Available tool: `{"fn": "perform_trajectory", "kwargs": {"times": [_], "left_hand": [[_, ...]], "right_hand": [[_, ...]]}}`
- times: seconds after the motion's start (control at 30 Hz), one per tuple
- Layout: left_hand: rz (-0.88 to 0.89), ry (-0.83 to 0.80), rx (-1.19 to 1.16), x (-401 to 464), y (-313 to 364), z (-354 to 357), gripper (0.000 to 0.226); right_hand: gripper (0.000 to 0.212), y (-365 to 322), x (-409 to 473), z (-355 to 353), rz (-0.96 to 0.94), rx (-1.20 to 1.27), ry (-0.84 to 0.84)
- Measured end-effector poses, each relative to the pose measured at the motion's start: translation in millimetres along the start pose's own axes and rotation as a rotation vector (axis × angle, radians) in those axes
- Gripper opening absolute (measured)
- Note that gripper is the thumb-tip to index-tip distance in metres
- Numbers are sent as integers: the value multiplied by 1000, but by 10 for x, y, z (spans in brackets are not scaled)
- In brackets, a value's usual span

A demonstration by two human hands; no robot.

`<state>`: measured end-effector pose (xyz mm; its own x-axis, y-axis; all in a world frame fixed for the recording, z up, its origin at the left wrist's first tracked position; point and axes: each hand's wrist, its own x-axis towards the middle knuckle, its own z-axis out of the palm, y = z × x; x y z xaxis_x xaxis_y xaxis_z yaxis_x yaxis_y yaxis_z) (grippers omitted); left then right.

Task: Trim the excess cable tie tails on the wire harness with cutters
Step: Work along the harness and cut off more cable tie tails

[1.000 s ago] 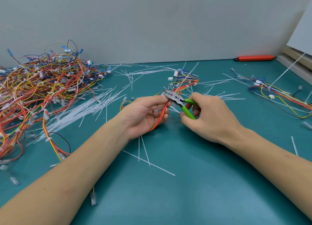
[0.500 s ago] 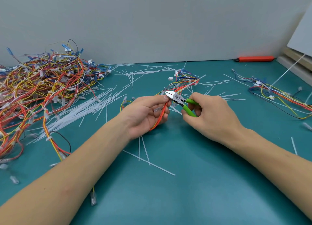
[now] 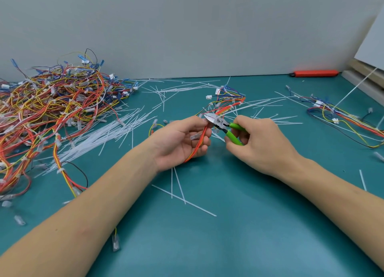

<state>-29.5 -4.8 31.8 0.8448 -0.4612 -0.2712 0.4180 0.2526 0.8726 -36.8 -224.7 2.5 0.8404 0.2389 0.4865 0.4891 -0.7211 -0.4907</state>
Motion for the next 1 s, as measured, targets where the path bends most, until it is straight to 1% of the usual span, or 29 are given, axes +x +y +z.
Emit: {"fn": "perform_trajectory", "kwargs": {"times": [0.1, 0.17, 0.23, 0.4, 0.63, 0.9, 1.0], "left_hand": [[6, -23, -9, 11, -9, 0, 12], [18, -7, -14, 26, -18, 1, 17], [36, 17, -11, 40, -26, 7, 21], [79, 56, 33, 45, -26, 33, 21], [235, 115, 129, 39, -40, 62, 18], [266, 112, 175, 11, -22, 59, 8], [272, 111, 203, -8, -4, 56, 10]], "right_hand": [[18, -3, 13, -10, -9, 22, -3], [16, -9, 17, -14, -19, 24, -4], [17, -8, 15, -15, -23, 25, -4], [21, -5, 10, -12, -32, 2, 6], [23, -7, 9, -24, -37, -56, 37], [22, -41, 24, -53, -59, -70, 36], [23, -14, 23, -55, -67, -75, 44]]}}
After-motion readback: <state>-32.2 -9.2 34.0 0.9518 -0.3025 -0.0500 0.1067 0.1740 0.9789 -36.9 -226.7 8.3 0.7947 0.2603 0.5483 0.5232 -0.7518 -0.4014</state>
